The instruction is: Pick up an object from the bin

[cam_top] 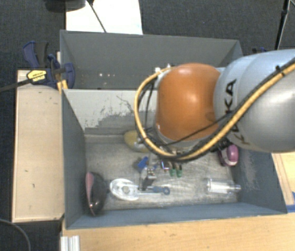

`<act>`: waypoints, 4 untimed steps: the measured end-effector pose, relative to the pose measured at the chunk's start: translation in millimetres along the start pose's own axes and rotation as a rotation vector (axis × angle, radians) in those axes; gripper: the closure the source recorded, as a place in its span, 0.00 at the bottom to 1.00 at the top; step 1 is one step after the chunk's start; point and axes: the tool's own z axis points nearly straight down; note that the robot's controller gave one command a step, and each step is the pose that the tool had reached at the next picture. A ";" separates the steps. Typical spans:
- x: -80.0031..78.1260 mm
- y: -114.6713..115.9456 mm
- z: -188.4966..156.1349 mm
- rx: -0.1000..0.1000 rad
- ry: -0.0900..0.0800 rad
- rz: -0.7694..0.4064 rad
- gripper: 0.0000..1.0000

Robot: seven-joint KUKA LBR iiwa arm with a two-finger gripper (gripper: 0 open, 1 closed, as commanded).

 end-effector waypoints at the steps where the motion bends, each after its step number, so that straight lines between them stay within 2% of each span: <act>1: -22.4 -22.4 106.1 0.003 0.005 0.226 0.00; 2: -47.9 -54.3 139.5 0.000 -0.001 0.572 0.00; 3: -50.8 -54.9 137.2 -0.003 -0.011 0.575 1.00; 4: -85.5 -83.6 136.9 -0.002 -0.009 0.341 1.00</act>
Offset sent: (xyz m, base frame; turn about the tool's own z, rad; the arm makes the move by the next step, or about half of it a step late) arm 0.0227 -0.0218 -0.1033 0.2259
